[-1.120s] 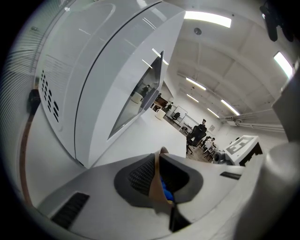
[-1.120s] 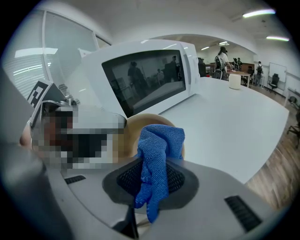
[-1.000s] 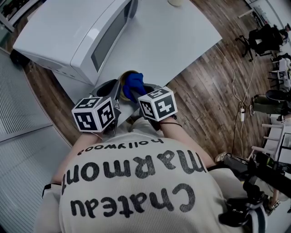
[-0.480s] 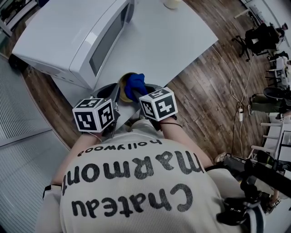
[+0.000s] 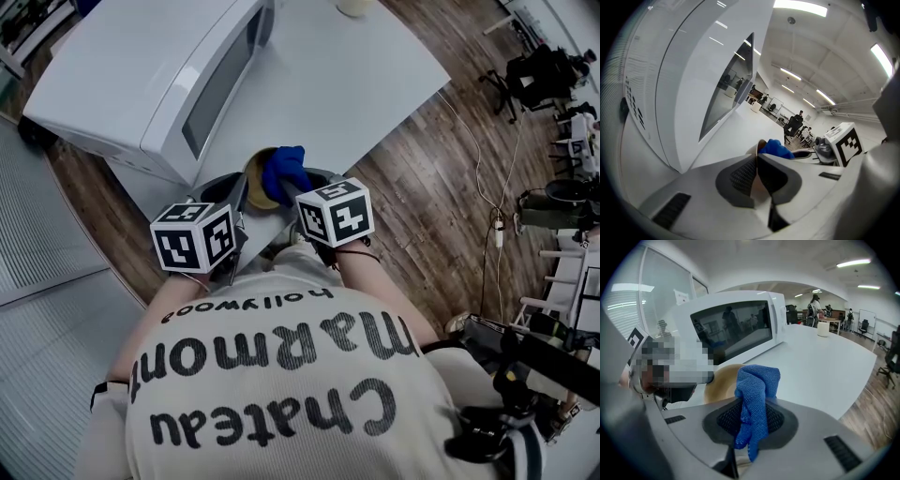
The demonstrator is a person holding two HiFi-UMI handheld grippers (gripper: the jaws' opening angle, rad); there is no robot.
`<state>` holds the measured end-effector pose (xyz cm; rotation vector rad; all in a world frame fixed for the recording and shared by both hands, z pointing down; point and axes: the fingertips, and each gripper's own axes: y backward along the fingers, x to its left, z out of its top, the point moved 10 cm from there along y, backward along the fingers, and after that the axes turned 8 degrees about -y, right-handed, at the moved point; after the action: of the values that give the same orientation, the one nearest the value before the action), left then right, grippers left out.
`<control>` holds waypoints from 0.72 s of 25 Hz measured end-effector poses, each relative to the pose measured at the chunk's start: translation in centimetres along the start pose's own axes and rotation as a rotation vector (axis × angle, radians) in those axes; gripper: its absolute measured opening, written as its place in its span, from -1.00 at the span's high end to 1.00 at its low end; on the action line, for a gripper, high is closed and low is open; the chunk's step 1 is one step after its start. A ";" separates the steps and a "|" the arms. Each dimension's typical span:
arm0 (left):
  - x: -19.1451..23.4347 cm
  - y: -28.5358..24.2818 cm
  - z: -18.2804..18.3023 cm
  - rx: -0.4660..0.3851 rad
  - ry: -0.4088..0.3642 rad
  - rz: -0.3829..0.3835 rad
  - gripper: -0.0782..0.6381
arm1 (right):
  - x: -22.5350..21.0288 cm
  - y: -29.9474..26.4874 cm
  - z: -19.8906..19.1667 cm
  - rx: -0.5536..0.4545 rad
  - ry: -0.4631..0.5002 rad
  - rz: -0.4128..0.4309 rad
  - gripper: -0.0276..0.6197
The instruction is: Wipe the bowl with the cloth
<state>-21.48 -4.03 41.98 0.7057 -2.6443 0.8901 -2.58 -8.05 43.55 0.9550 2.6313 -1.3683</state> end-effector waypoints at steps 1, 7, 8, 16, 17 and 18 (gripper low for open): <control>-0.1 0.0 0.0 0.001 -0.004 -0.002 0.75 | -0.1 0.1 0.0 -0.003 0.001 -0.005 0.72; -0.2 0.1 0.1 0.000 -0.023 -0.003 0.75 | -0.4 0.7 0.5 -0.027 0.004 -0.039 0.72; -0.1 0.1 0.1 0.000 -0.021 -0.003 0.75 | -0.5 0.8 0.7 -0.034 -0.001 -0.044 0.72; -0.1 0.1 0.0 -0.001 -0.022 0.006 0.76 | 1.3 1.5 2.3 -0.108 -0.162 0.166 0.72; -0.1 0.0 0.0 0.000 -0.023 0.007 0.76 | 1.7 1.4 2.4 -0.108 -0.178 0.191 0.72; -0.1 0.0 0.0 0.000 -0.023 0.009 0.76 | 2.2 1.2 2.3 -0.103 -0.189 0.208 0.72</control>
<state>-21.37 -3.97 41.93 0.7083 -2.6699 0.8897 -4.31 -8.15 40.59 0.9999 2.3640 -1.1993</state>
